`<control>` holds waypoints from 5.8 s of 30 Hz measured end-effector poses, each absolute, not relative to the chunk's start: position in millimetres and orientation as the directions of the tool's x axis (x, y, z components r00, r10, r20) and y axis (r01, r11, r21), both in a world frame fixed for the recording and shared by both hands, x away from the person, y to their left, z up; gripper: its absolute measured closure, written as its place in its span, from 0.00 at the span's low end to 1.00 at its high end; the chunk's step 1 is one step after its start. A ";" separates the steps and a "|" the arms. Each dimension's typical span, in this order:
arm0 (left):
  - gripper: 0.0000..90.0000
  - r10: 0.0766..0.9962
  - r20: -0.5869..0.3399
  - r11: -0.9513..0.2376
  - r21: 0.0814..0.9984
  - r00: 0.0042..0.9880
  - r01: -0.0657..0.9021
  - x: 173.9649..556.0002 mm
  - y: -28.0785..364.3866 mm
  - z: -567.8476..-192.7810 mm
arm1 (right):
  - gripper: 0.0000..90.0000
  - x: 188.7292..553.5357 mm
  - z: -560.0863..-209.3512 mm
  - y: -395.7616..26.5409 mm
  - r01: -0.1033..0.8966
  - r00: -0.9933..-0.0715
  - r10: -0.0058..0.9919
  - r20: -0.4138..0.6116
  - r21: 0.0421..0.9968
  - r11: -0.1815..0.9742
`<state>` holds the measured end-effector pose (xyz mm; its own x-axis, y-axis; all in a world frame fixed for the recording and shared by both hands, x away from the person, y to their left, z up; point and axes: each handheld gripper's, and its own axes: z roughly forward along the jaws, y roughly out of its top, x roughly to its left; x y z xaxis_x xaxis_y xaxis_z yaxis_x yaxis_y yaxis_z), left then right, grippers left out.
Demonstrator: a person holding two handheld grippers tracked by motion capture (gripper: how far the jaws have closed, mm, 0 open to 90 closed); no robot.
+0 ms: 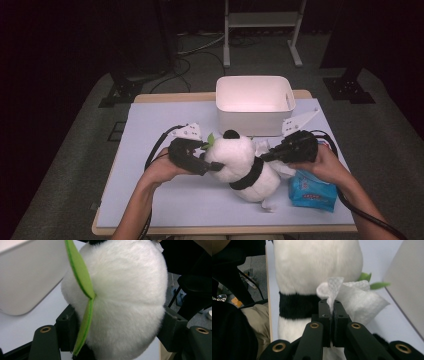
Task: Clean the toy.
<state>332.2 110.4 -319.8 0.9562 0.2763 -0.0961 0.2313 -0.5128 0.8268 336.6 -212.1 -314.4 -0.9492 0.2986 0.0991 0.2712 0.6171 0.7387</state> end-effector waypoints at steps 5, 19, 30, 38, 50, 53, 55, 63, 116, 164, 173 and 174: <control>0.33 0.292 -0.058 -0.519 0.829 0.955 0.209 330.9 115.9 -302.7 | 0.97 339.8 -311.2 -198.6 0.250 -0.956 0.282 0.086 0.744 0.619; 0.28 0.280 -0.080 -0.520 0.825 0.957 0.221 330.5 109.3 -311.2 | 0.97 339.4 -347.6 -197.0 0.306 -0.947 0.274 0.167 0.724 0.617; 0.12 0.269 -0.114 -0.504 0.830 0.956 0.240 332.5 103.6 -316.0 | 0.97 337.0 -355.6 -206.2 0.320 -0.942 0.288 0.173 0.725 0.610; 0.11 0.254 -0.153 -0.492 0.830 0.955 0.264 333.2 104.5 -333.1 | 0.97 336.0 -359.0 -211.6 0.331 -0.937 0.303 0.173 0.714 0.617; 0.11 0.227 -0.204 -0.475 0.830 0.952 0.291 333.6 91.4 -361.5 | 0.97 334.1 -368.1 -223.0 0.364 -0.925 0.325 0.197 0.710 0.603; 0.19 0.227 -0.186 -0.468 0.840 0.956 0.275 334.1 91.3 -358.5 | 0.97 334.6 -368.3 -223.5 0.365 -0.924 0.325 0.201 0.713 0.599; 0.27 0.230 -0.183 -0.460 0.845 0.956 0.272 334.5 91.9 -356.1 | 0.97 334.9 -368.4 -223.7 0.369 -0.923 0.326 0.206 0.717 0.591; 0.37 0.227 -0.123 -0.487 0.845 0.966 0.222 333.5 100.4 -343.0 | 0.97 337.9 -365.2 -218.7 0.368 -0.924 0.316 0.217 0.730 0.575; 0.37 0.217 -0.097 -0.528 0.825 0.971 0.200 331.2 102.1 -336.6 | 0.97 338.5 -266.2 -199.7 0.220 -0.961 0.261 0.093 0.829 0.515; 0.33 0.196 -0.115 -0.522 0.829 0.974 0.203 335.1 78.4 -339.3 | 0.97 342.9 -269.0 -196.2 0.216 -0.962 0.265 0.068 0.785 0.581; 0.18 0.201 -0.161 -0.496 0.834 0.966 0.243 336.7 78.7 -349.9 | 0.97 342.0 -274.1 -204.6 0.229 -0.958 0.277 0.076 0.783 0.578; 0.18 0.203 -0.169 -0.492 0.834 0.965 0.249 336.9 78.8 -352.3 | 0.97 341.7 -274.4 -205.6 0.231 -0.957 0.280 0.075 0.781 0.581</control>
<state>336.9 78.8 -352.3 0.9646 0.2026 -0.1687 0.2492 -0.4923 0.8340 341.7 -205.6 -274.4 -0.9572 0.2796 0.0748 0.2307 0.5809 0.7806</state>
